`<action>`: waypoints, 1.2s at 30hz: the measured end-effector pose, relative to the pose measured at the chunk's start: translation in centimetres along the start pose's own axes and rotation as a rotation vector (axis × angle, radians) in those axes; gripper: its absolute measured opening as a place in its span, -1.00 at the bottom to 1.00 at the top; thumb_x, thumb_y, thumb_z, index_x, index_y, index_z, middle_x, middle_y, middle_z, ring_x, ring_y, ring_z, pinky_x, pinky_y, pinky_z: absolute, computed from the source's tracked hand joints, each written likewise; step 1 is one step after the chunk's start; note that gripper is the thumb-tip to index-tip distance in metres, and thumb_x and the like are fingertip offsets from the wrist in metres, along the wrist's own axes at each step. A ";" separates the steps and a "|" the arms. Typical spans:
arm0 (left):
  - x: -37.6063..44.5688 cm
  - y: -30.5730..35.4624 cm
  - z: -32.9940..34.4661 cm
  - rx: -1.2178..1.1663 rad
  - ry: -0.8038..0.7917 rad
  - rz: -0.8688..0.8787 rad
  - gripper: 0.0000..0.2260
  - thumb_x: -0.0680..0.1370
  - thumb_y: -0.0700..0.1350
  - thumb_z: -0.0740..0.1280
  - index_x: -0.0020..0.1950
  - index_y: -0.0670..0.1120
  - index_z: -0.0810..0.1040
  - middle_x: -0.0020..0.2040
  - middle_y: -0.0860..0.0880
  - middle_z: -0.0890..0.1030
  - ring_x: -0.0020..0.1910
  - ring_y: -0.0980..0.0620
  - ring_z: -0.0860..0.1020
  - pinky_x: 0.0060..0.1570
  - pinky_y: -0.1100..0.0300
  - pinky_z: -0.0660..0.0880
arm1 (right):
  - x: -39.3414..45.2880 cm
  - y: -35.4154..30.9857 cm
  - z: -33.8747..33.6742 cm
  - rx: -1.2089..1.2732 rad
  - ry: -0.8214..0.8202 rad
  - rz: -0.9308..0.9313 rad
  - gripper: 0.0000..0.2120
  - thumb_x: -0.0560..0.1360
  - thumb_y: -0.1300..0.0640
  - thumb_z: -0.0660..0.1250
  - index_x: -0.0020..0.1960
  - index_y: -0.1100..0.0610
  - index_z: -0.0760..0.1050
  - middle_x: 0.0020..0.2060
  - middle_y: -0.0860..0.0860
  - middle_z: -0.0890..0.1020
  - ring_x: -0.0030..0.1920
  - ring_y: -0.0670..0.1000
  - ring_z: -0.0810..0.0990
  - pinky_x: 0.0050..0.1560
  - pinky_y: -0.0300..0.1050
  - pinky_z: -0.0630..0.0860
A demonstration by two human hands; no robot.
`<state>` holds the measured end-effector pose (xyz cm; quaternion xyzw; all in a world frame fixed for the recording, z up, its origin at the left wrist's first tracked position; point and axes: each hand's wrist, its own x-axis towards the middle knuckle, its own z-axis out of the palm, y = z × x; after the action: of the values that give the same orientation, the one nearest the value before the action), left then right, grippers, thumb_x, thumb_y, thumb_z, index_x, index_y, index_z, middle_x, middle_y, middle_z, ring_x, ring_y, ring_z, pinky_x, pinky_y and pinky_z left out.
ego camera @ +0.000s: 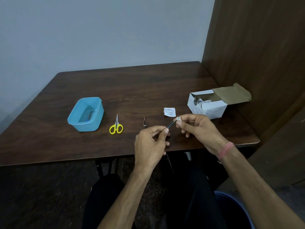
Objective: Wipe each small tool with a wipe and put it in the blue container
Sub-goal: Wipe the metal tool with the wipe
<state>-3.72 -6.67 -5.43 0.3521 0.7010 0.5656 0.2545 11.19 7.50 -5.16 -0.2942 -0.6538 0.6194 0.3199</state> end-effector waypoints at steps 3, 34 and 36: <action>0.0 0.0 0.0 0.007 0.000 0.005 -0.92 0.71 -0.02 0.49 0.13 0.08 0.79 -0.08 0.18 0.81 -0.24 0.11 0.79 -0.41 0.14 0.66 | -0.2 0.1 0.1 -0.001 0.003 -0.017 -0.89 0.63 0.22 0.48 0.13 0.19 0.75 -0.16 0.00 0.74 -0.24 -0.10 0.61 -0.26 -0.27 0.54; 0.1 -0.3 -0.5 -0.025 -0.099 0.000 -0.85 0.72 -0.03 0.47 0.24 0.02 0.80 -0.10 0.12 0.82 -0.22 0.12 0.76 -0.38 0.23 0.64 | -0.9 0.3 1.0 0.035 0.229 -0.067 -0.84 0.56 0.21 0.58 0.13 0.18 0.74 -0.04 0.11 0.82 -0.26 -0.01 0.74 -0.38 -0.23 0.57; 0.1 -0.3 -0.5 -0.020 -0.094 0.009 -0.86 0.72 -0.03 0.48 0.23 0.04 0.80 -0.11 0.12 0.81 -0.22 0.11 0.76 -0.38 0.22 0.65 | -1.0 0.3 1.0 0.032 0.220 -0.072 -0.82 0.56 0.21 0.58 0.15 0.16 0.73 -0.04 0.10 0.82 -0.25 0.00 0.74 -0.36 -0.24 0.57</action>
<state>-4.19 -6.92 -5.66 0.3788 0.6811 0.5565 0.2881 10.98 6.14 -5.51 -0.3316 -0.6148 0.5818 0.4167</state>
